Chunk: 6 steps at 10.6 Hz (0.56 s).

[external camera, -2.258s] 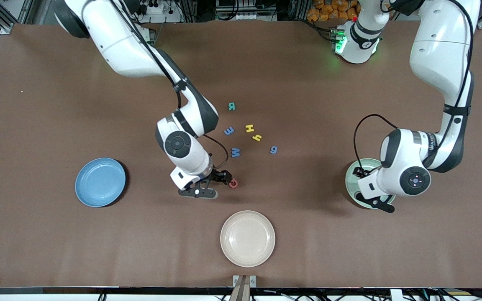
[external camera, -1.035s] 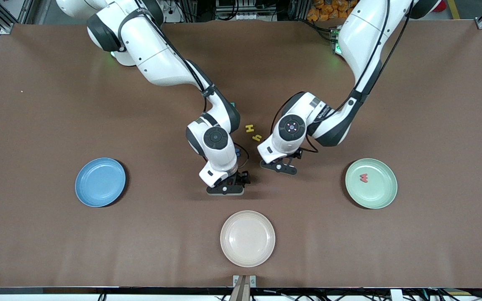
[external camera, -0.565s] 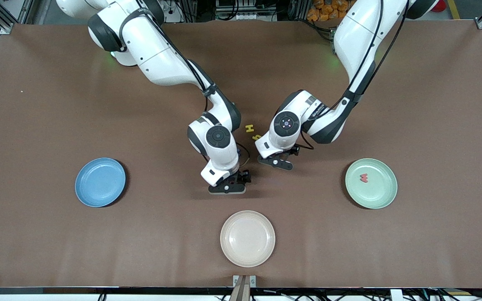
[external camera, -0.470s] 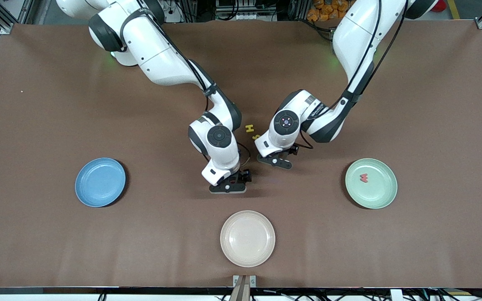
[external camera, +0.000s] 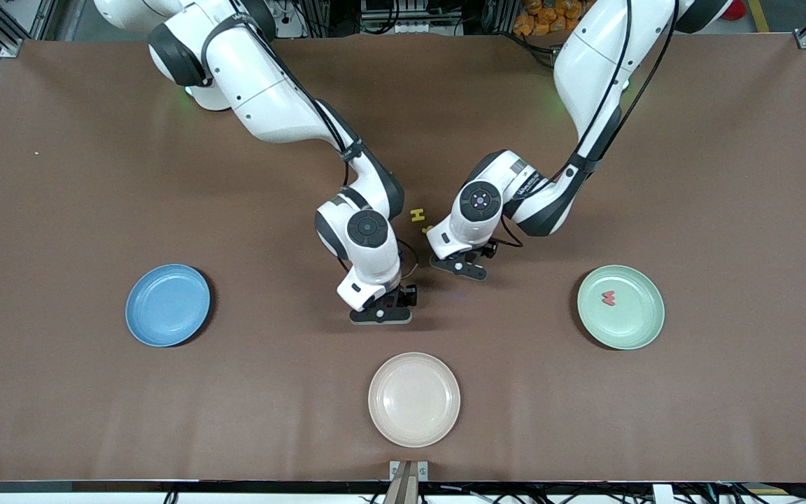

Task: Sort uppercase to blue plate, lowercase to green plate
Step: 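Grasp the pink Q with the right gripper while the left gripper grasps the 6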

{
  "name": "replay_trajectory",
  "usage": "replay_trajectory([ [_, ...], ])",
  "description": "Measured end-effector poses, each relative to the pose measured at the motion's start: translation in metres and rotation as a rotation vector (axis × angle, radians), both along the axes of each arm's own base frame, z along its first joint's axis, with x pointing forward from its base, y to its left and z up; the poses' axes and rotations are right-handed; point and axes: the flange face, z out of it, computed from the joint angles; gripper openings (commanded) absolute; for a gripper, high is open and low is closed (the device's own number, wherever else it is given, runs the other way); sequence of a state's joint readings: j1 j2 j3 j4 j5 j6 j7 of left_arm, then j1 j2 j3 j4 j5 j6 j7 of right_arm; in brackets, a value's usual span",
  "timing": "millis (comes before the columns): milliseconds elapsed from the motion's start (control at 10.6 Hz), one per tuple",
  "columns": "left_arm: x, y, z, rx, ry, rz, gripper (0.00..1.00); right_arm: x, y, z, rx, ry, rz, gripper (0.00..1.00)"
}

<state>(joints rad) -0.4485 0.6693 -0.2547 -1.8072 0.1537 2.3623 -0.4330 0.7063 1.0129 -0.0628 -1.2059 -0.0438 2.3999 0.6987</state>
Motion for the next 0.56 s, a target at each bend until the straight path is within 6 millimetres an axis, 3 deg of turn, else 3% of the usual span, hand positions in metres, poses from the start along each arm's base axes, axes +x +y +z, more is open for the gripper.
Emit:
replay_trajectory([
  [94,-0.001,0.0,0.0,0.002,-0.001,-0.004,0.38,0.001,0.0,0.002,-0.001,0.001,-0.001,0.0],
  [376,0.0,0.0,0.001,0.007,-0.011,-0.015,0.05,0.002,-0.003,0.006,-0.014,0.013,-0.008,0.0],
  [565,0.002,0.002,0.003,0.006,-0.014,-0.011,0.0,0.01,-0.015,0.009,-0.031,0.024,-0.027,0.0],
])
